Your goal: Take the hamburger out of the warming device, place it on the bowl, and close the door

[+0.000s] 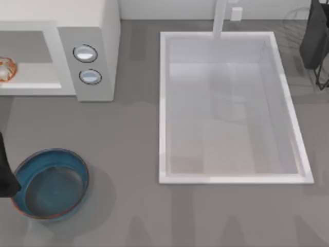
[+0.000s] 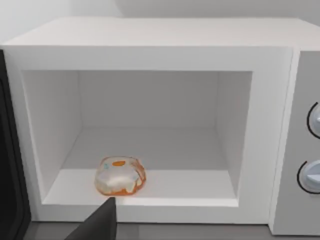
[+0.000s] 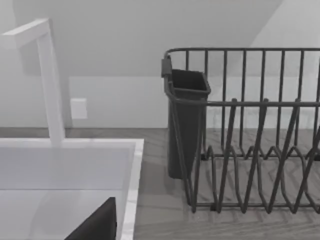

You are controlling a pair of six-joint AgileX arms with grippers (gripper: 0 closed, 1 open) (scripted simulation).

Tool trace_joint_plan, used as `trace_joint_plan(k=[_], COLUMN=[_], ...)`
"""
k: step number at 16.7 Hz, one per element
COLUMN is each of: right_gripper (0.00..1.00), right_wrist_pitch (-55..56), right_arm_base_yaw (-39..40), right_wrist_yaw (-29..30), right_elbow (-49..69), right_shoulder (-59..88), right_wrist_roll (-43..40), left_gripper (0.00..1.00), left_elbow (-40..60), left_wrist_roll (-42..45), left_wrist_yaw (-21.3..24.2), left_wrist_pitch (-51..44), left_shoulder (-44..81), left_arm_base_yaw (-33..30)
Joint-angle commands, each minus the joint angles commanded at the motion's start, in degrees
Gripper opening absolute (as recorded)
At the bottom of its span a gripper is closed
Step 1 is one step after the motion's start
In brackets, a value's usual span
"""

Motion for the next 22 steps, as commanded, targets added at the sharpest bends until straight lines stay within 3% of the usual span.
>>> trace_joint_plan(k=[4,9,22], right_gripper=[1.00,1.00,1.00], right_wrist_pitch=[0.0,0.0,0.0], right_arm_base_yaw=[0.0,0.0,0.0], right_wrist_yaw=[0.0,0.0,0.0], right_elbow=[0.0,0.0,0.0], right_shoulder=[0.0,0.0,0.0], right_wrist_roll=[0.0,0.0,0.0], left_gripper=[1.00,1.00,1.00], left_elbow=[1.3,7.7,36.9], left_wrist_roll=[0.1,0.8,3.5], left_wrist_yaw=[0.3,1.9,8.9], left_wrist_pitch=[1.5,8.6,41.3], left_shoulder=[3.3,19.4,92.0], left_arm_base_yaw=[0.3,1.6,7.7])
